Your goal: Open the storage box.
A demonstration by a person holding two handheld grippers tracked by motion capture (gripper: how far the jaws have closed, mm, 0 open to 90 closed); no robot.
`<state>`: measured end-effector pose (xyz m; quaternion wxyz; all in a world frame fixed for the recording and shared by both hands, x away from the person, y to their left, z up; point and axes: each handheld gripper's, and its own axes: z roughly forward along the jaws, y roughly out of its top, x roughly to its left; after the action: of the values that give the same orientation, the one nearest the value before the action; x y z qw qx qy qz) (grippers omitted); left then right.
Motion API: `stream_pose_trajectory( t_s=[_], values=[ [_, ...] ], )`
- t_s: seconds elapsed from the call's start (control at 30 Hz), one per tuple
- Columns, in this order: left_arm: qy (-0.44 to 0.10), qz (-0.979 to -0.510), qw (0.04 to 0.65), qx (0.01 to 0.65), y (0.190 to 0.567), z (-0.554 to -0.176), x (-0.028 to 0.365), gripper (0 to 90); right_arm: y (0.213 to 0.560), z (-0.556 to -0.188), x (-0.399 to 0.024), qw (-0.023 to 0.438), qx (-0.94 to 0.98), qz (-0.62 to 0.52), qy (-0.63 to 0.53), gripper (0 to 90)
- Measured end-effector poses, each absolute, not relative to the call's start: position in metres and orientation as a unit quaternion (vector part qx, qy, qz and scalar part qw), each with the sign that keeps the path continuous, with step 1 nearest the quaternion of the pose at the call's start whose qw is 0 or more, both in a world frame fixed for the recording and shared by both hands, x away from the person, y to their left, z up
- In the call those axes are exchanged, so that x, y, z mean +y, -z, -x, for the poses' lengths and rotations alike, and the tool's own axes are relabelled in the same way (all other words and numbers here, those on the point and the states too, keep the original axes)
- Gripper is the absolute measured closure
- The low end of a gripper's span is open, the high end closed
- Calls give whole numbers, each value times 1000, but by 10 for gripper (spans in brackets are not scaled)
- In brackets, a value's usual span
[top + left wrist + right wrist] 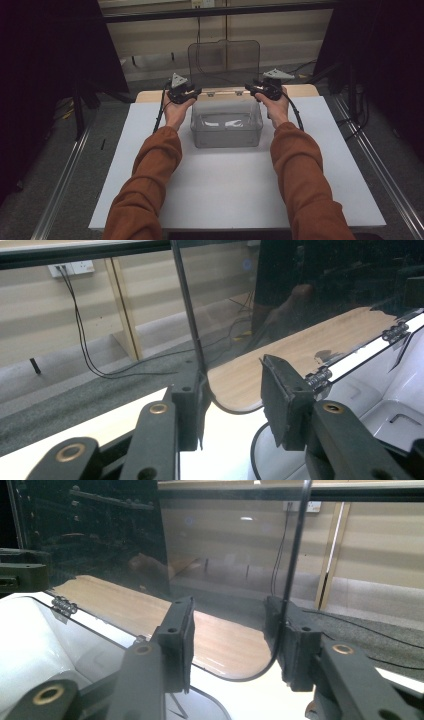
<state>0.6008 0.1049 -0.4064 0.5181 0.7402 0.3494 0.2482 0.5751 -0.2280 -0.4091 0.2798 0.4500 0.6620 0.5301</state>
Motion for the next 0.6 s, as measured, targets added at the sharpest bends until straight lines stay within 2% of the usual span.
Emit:
stream_pose_trajectory(
  t_s=[0.1,0.6],
  values=[
    [-243,-738,521,354,407,-601,104,599,407,-576,-226,280,670,-446,-523,508],
    [-227,-743,513,365,404,-604,102,560,405,-582,-225,263,677,-452,-517,448]
  ],
)
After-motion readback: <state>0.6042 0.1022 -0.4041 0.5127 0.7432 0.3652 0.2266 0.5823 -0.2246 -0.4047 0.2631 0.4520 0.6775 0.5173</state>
